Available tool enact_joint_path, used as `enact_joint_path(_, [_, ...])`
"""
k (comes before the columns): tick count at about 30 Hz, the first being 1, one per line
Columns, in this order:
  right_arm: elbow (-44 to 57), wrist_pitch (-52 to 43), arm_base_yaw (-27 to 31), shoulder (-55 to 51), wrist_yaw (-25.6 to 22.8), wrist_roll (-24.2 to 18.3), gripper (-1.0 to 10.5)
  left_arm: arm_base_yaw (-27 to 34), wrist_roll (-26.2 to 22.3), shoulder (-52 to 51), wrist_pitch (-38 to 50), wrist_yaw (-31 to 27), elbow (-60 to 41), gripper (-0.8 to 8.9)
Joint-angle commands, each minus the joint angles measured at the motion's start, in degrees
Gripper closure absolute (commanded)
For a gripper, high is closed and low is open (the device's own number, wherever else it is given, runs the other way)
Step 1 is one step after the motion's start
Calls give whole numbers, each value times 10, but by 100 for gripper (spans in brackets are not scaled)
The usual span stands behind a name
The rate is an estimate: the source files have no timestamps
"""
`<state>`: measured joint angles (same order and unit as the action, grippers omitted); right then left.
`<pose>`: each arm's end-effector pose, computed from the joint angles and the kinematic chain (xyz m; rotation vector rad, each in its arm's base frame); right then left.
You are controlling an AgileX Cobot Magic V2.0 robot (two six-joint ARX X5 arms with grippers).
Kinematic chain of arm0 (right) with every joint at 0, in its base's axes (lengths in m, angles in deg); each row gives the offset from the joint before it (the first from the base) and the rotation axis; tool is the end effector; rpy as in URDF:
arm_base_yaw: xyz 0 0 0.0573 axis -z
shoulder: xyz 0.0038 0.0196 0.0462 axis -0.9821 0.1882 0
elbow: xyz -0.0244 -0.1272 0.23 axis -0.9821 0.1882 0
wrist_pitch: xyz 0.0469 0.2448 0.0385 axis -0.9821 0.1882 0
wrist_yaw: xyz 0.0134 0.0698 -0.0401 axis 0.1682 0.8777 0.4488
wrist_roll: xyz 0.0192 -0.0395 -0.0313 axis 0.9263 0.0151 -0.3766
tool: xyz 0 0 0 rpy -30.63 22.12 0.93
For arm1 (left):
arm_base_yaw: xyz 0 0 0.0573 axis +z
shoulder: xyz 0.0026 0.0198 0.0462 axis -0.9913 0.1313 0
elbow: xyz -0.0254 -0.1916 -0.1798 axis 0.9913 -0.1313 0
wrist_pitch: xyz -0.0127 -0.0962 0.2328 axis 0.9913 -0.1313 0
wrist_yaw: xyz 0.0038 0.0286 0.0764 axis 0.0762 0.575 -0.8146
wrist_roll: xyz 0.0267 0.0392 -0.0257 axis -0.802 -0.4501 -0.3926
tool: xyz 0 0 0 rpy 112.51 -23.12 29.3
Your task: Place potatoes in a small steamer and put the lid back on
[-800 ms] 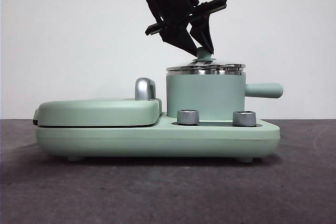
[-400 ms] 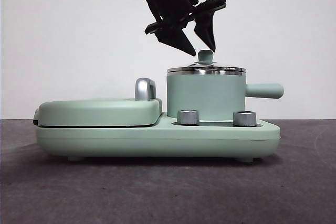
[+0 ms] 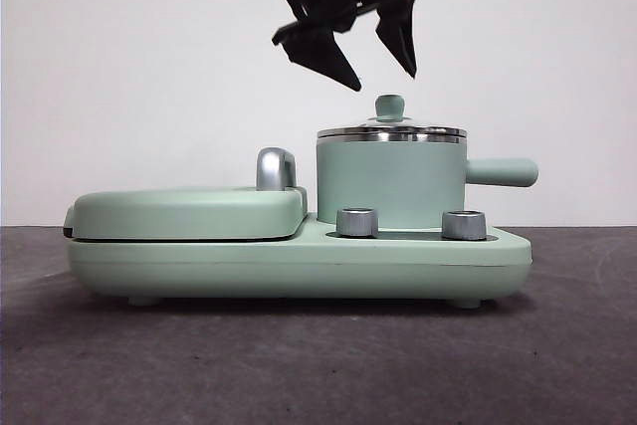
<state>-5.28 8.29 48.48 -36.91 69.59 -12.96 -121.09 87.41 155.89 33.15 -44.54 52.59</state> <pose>0.0172 0.0128 0.3581 0.1704 0.5937 0.5167 0.3517 -0.2829 0.3324 0.1487 0.6040 -0.6876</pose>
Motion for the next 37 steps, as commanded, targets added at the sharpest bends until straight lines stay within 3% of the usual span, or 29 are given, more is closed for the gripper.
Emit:
enact_joint_path(1, [-5,-6,-3,1,0,5,575,-4,-2,-25,-39,0,26,430])
enact_joint_path(15, [-2,-9,-3,10,2,-21,575,-4,-6,-219,-329,2,-22,441])
enact_joint_path(28, [-2,-21,-3,17,48,-20,576,-5,56,-589,-220,2,-405,441])
enact_joint_path(37, [-2,-45,-3,17,73,-30,576,-6,68,-799,-204,2,-517,441])
